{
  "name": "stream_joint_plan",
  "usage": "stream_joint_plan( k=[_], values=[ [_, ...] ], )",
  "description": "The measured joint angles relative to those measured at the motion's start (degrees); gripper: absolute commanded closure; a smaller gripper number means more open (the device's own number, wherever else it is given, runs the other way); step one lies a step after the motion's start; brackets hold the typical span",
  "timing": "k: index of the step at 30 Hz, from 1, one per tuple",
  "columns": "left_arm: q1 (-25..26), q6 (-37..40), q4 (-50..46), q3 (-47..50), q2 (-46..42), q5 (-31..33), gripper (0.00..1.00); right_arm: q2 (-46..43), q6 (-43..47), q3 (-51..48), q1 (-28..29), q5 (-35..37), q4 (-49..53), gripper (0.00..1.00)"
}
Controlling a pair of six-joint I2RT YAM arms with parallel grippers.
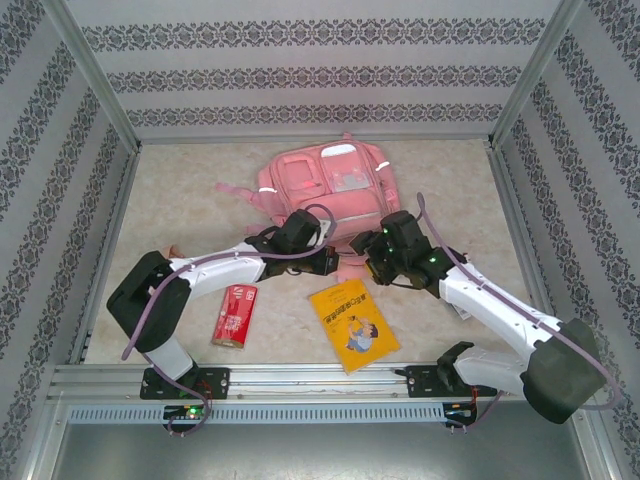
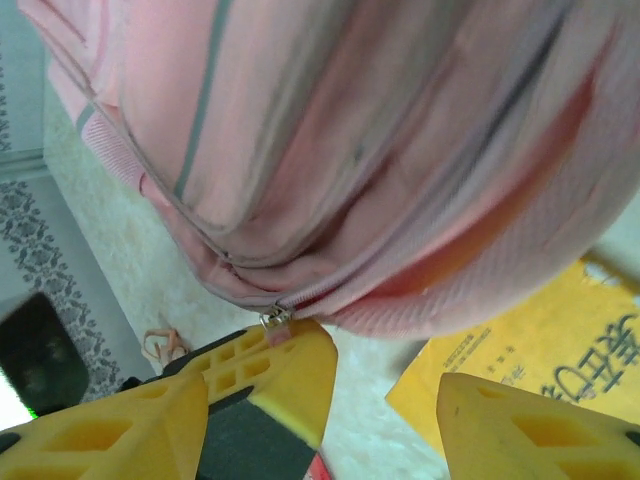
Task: Pack the student bag
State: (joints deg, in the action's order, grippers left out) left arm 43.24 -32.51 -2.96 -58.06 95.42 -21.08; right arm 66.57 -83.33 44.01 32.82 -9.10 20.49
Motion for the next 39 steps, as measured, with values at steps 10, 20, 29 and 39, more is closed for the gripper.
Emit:
stream_joint_plan(
  k=[10, 20, 29, 39],
  values=[
    [1.4, -1.2, 4.4, 0.9, 0.5, -1.0, 1.0, 8.2, -9.6, -0.7, 0.4, 4.7, -1.9, 0.33],
    [1.4, -0.4, 4.7, 2.4, 0.3, 0.3, 1.0, 16.1, -11.1, 0.5, 0.3, 3.1, -6.9, 0.66],
    [-2.8, 3.9, 1.2, 6.8, -6.0, 8.3, 1.0, 13.1, -8.1, -1.0, -5.9, -1.2, -8.9, 0.9],
    [-9.8, 9.7, -1.2, 7.4, -3.8, 10.0, 1.0, 9.3, -0.7, -1.0, -15.6, -5.1, -4.6, 0.31]
  ],
)
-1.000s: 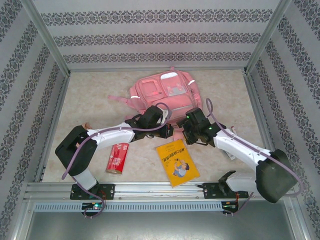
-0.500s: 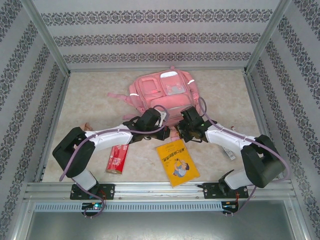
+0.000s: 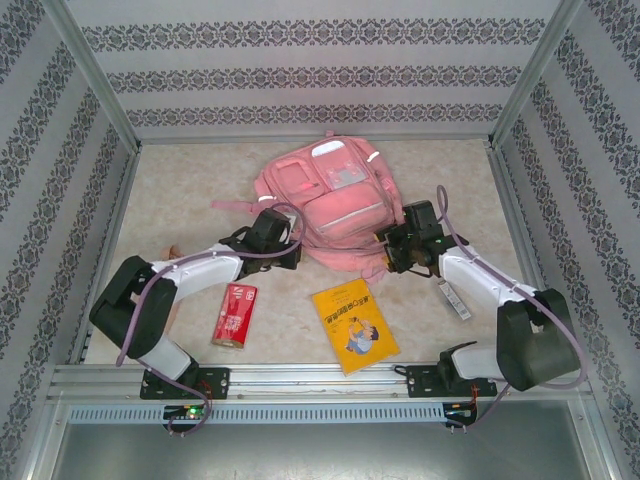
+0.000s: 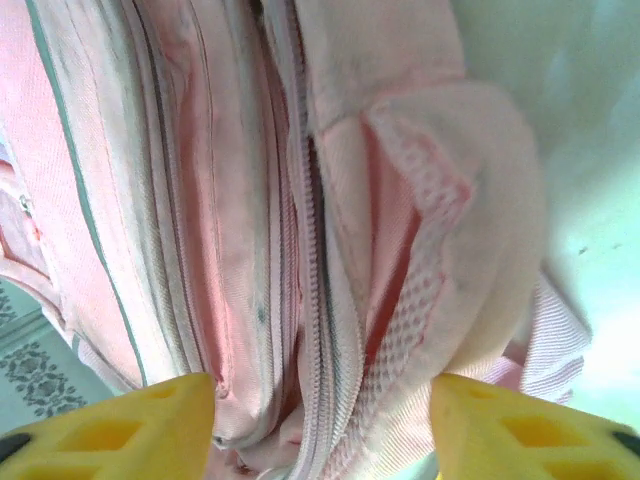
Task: Pack the student bag
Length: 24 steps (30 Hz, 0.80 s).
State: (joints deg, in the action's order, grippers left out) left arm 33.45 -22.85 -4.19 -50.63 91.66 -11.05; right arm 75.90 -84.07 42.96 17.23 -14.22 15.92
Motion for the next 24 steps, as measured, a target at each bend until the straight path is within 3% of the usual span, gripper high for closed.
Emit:
stream_joint_plan(
  k=[3, 8, 12, 15, 18, 20, 24],
  values=[
    [1.9, 0.0, 0.1, -3.4, 2.2, -2.8, 1.0, -3.5, -1.6, 0.0, 2.6, 2.2, 3.2, 0.18],
    [6.1, -3.2, 3.6, -5.4, 2.2, -6.9, 1.0, -8.5, -7.6, 0.4, 10.5, 5.7, 6.3, 0.18],
    [7.5, -5.6, 6.0, -6.4, 2.2, -9.3, 1.0, -5.6, -11.6, 0.4, 11.1, 5.7, 5.1, 0.23],
    [7.5, -7.3, 7.5, -6.4, 2.2, -10.9, 1.0, -1.1, -13.7, 0.4, 11.1, 5.8, 2.4, 0.41],
    [7.4, -8.1, 8.0, -5.7, 2.2, -11.4, 1.0, 2.4, -13.8, 0.4, 11.0, 5.4, -1.2, 0.79],
    [6.8, -8.2, 8.0, -4.3, 2.0, -11.4, 1.0, 3.4, -13.7, 0.4, 10.6, 5.1, -2.7, 0.98],
    [3.8, -7.1, 5.6, -2.0, -0.5, -10.2, 1.0, 2.9, -13.6, 0.0, 10.2, 4.9, -4.7, 1.0]
  ],
)
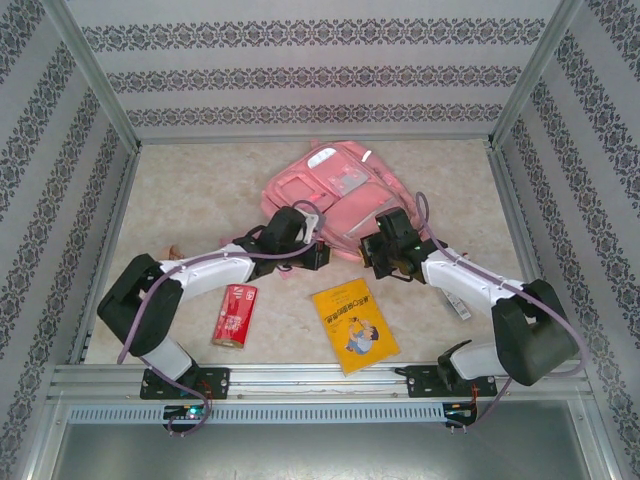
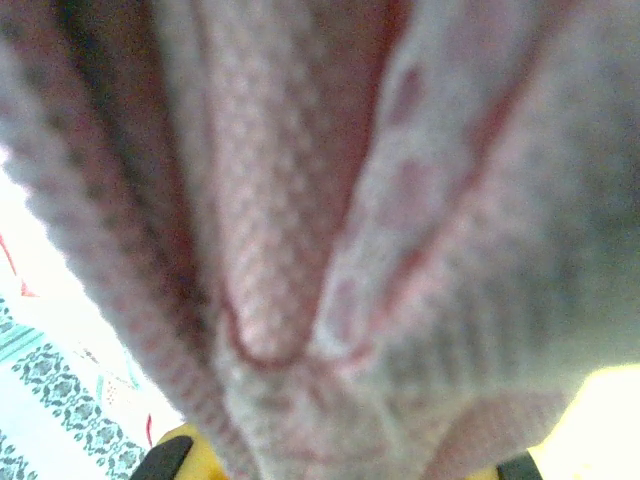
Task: Pack the student bag
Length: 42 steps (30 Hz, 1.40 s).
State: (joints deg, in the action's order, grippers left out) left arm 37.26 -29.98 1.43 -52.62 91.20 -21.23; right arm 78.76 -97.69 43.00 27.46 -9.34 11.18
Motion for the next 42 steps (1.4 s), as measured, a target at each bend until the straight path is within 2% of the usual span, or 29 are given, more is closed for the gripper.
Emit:
stream_joint_plan(
  k=[5, 7, 9, 10, 11, 13, 14, 17, 20, 26, 30, 32, 33, 37, 39, 42],
  values=[
    [-9.9, 1.9, -1.9, 3.9, -3.0, 3.2, 1.0, -3.1, 1.2, -0.3, -0.3, 0.0, -0.3, 1.0],
    [-12.0, 2.9, -1.8, 4.3, -2.4, 1.4, 1.0, -3.4, 1.7, 0.0, 0.3, 0.0, -1.6, 1.0],
    [-12.7, 4.2, -1.9, 3.7, -1.4, 0.2, 1.0, -3.4, 1.9, 0.0, 0.5, 0.2, -1.6, 0.82],
    [-12.9, 4.8, -2.1, 2.8, -0.4, -0.5, 0.99, -3.3, 1.9, 0.0, 0.5, 0.2, -1.6, 0.66],
    [-13.2, 5.3, -2.3, 1.9, 0.7, -0.3, 0.91, -3.3, 2.1, -0.2, 0.5, 0.0, -1.6, 0.54],
    [-14.6, 5.8, -2.4, 0.9, 2.1, 0.8, 0.65, -3.5, 2.3, -0.4, 0.4, -0.1, -1.4, 0.42],
    [-15.7, 6.0, -2.5, 0.8, 2.1, 2.1, 0.59, -3.5, 3.1, -0.4, 0.3, -0.2, -1.0, 0.38],
    [-18.1, 5.8, -3.6, 0.8, 0.5, 5.4, 0.48, -4.8, 6.6, -0.1, -0.5, -0.1, 1.6, 0.33],
    [-19.0, 5.7, -7.5, -0.2, -2.9, 7.4, 0.45, -6.6, 14.0, 1.6, -2.2, -0.3, 6.1, 0.33],
    [-18.4, 7.6, -15.3, -5.5, -6.4, 4.7, 0.44, -7.2, 39.7, 8.5, -10.4, -6.1, 12.7, 0.37],
    [-13.7, 10.2, -20.0, -7.4, -6.4, 3.7, 0.42, -8.8, 52.9, 11.3, -13.3, -6.9, 17.1, 0.36],
    [-11.3, 10.8, -22.3, -8.4, -6.4, 3.7, 0.42, -9.9, 57.6, 12.3, -13.5, -6.5, 19.5, 0.12],
    [-10.6, 11.0, -22.6, -8.6, -6.4, 3.7, 0.42, -10.6, 59.7, 12.8, -13.5, -6.4, 20.5, 0.02],
    [-9.4, 11.2, -25.1, -9.3, -6.4, 4.4, 0.43, -12.1, 64.3, 13.5, -13.4, -5.3, 22.9, 0.02],
    [-8.4, 10.3, -26.3, -9.2, -6.5, 4.5, 0.43, -14.5, 64.8, 11.8, -13.5, 0.1, 23.8, 0.02],
    [-4.4, 8.0, -27.5, -8.1, -7.7, 2.0, 0.42, -24.0, 62.8, 4.4, -18.9, 1.1, 24.0, 0.02]
  ],
)
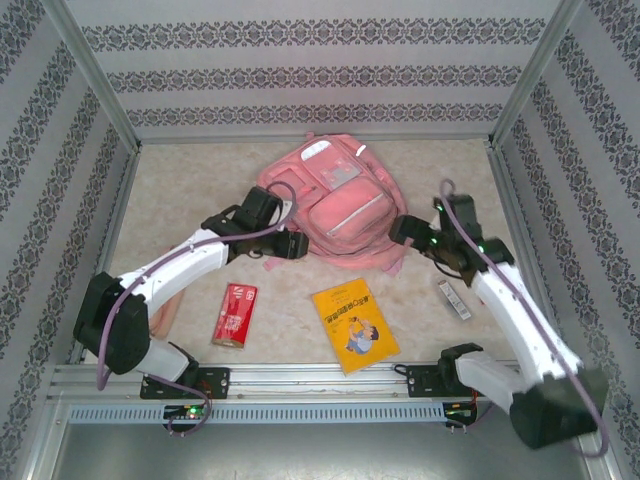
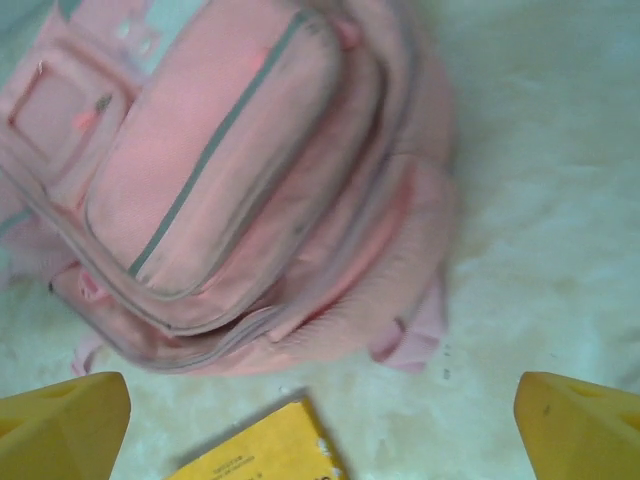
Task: Pack the student bag
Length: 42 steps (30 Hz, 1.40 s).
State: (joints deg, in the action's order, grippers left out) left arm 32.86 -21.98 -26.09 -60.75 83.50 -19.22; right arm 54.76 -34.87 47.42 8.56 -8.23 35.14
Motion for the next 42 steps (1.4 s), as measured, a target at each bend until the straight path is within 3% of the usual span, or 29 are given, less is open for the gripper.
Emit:
stream_joint_plan(
  k=[3, 6, 7, 14, 22, 28, 34, 42],
  values=[
    [3.8, -3.2, -0.5, 3.2, -2.1, -2.8, 0.42, -8.2, -3.8, -7.4, -6.3, -3.6, -0.6, 0.07],
    [7.0, -7.6, -0.6, 7.1, -3.5, -5.6, 0.42, -8.2, -4.4, -8.9, -5.4, -8.4, 1.6, 0.14],
    [8.2, -9.4, -0.5, 8.5, -3.8, -6.3, 0.42, -7.3, -4.5, -9.1, -4.2, -9.9, 2.1, 0.03],
    [16.9, -19.2, 4.5, 12.9, -1.3, -10.8, 0.4, -2.6, -5.6, -18.0, 10.4, -15.7, 3.0, 0.02],
    [17.1, -25.2, 16.6, 17.0, 8.9, -12.4, 0.4, 3.5, -8.3, -22.3, 20.6, -16.0, -0.2, 0.02],
    [16.1, -27.7, 16.0, 15.9, 10.6, -14.1, 0.44, 4.6, -11.8, -22.0, 25.0, -13.8, -1.9, 0.02],
    [14.6, -28.9, 14.7, 15.5, 11.3, -14.8, 0.57, 6.8, -16.2, -20.7, 28.3, -11.2, -2.6, 0.02],
    [14.0, -29.5, 14.3, 15.5, 11.3, -14.9, 0.57, 11.2, -15.5, -17.7, 31.3, -13.6, -3.3, 0.02]
  ],
)
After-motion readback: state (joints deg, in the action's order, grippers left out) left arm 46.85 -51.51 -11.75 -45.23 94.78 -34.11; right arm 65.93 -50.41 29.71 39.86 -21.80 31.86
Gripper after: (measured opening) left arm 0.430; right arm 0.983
